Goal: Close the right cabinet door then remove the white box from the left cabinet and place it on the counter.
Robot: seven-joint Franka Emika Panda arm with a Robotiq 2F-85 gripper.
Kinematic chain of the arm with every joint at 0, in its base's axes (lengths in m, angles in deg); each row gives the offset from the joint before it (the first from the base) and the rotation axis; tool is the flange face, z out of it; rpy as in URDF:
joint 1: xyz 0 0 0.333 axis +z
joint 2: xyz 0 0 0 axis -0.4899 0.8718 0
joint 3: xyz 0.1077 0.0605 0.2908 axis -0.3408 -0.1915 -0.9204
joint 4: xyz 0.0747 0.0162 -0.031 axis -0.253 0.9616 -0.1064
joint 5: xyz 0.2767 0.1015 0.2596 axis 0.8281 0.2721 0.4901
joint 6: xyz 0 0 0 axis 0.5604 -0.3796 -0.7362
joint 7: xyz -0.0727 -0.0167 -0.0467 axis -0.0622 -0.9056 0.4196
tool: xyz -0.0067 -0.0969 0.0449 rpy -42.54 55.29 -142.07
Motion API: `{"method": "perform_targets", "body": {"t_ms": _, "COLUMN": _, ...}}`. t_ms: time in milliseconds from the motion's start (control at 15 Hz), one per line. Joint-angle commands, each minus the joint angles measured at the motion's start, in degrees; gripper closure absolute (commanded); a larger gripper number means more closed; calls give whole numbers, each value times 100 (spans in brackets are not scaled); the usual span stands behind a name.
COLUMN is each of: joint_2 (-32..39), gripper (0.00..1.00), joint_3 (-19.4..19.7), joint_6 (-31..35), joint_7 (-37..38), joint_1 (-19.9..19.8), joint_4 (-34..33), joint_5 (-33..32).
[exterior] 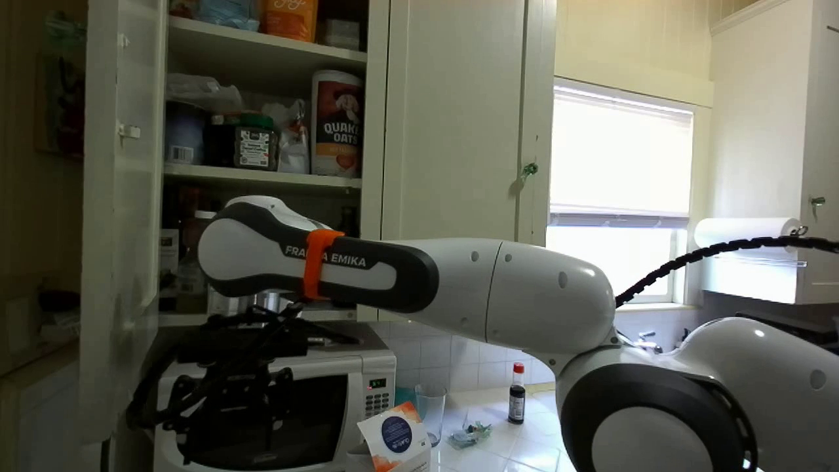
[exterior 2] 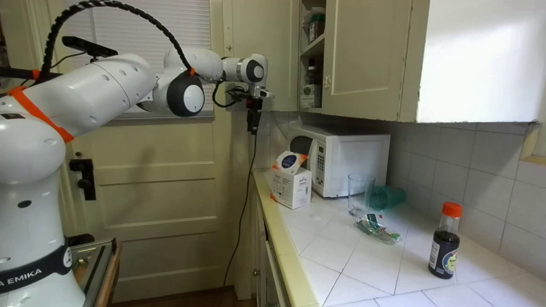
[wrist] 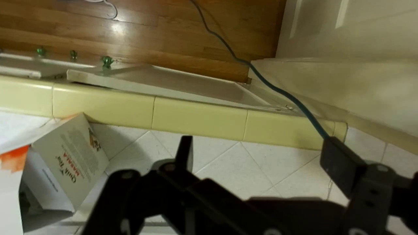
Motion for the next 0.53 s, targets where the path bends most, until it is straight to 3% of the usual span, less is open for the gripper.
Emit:
{"method": "perform_targets", "body": {"t_ms": 0, "joint_2": 75, "gripper": 0, "joint_3": 97, "joint_6": 206, "joint_7": 1362, "joint_1": 291, "joint_4": -24, "joint_5": 134}}
{"method": "perform_targets", "body": {"t_ms": 267, "joint_2": 94, "gripper": 0, "joint_3": 61, "joint_6": 387, "joint_7": 2785, "joint_1": 540, "joint_4": -15, "joint_5": 189}}
{"method": "perform_targets", "body": {"t_ms": 333, "joint_2": -13, "gripper": 0, "joint_3": 66, "joint_6": 155, "joint_7": 2127, "joint_1": 420, "joint_4": 47, "joint_5": 56}}
{"method": "perform_targets", "body": {"t_ms": 467, "joint_2": -4, "gripper": 0, "joint_3": 65, "joint_6": 194, "joint_7": 2435, "joint_1": 473, "joint_4": 40, "joint_5": 63}}
